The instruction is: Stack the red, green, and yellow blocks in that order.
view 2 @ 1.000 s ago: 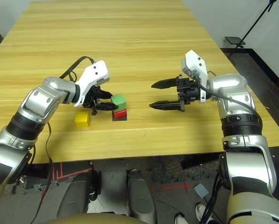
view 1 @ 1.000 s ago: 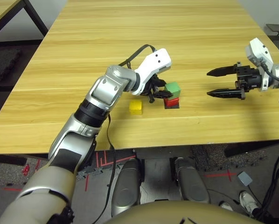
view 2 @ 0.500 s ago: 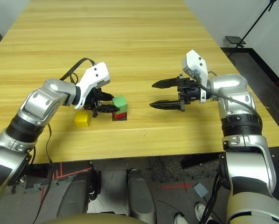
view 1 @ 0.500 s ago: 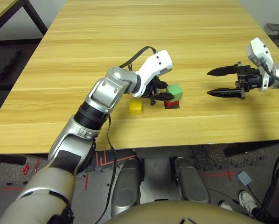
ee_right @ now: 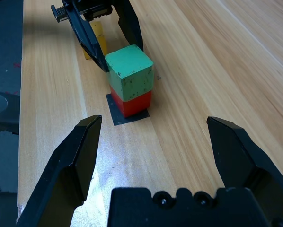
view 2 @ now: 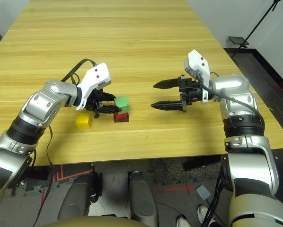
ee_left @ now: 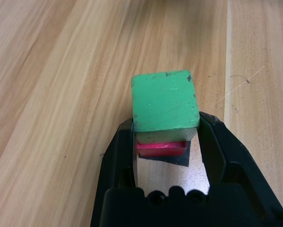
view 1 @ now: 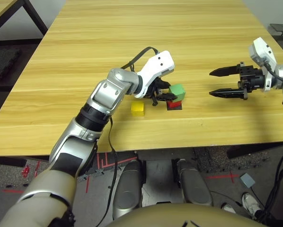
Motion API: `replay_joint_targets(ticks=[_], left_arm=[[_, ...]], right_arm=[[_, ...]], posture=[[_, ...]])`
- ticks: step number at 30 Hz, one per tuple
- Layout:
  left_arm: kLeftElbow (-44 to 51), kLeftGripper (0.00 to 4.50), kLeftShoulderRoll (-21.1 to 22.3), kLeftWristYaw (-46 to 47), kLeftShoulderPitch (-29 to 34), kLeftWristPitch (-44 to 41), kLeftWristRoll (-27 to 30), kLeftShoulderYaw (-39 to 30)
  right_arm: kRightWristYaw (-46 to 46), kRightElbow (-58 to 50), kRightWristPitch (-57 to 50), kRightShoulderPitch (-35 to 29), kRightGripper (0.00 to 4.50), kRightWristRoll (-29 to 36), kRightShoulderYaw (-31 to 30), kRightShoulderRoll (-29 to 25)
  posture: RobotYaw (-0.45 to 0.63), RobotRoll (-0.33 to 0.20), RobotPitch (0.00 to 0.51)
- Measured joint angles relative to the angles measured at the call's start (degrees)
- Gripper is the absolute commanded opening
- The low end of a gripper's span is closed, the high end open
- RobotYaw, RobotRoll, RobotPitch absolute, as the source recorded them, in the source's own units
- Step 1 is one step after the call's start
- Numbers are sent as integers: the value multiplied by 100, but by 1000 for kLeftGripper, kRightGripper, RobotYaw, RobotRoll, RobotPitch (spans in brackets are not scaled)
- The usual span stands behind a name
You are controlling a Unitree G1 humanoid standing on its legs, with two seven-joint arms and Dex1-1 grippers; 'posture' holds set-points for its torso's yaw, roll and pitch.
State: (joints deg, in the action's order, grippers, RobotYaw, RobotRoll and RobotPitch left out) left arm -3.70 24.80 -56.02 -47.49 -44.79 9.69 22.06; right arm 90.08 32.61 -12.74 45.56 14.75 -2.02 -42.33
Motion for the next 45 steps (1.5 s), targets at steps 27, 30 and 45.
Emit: replay_joint_targets(ticks=[27, 30, 45], left_arm=[[235, 4442, -54, 24, 34, 70, 134, -242], [212, 4442, -73, 44, 36, 72, 132, -241], [825, 4442, 1573, -744, 657, 199, 194, -319]], right_arm=[[-42, 240, 38, 199, 4500, -8, 0, 48], [-41, 263, 50, 279, 4500, -8, -1, 65], [53, 338, 57, 320, 4500, -15, -3, 62]], posture=[[175, 21, 130], [175, 20, 129], [191, 5, 126]])
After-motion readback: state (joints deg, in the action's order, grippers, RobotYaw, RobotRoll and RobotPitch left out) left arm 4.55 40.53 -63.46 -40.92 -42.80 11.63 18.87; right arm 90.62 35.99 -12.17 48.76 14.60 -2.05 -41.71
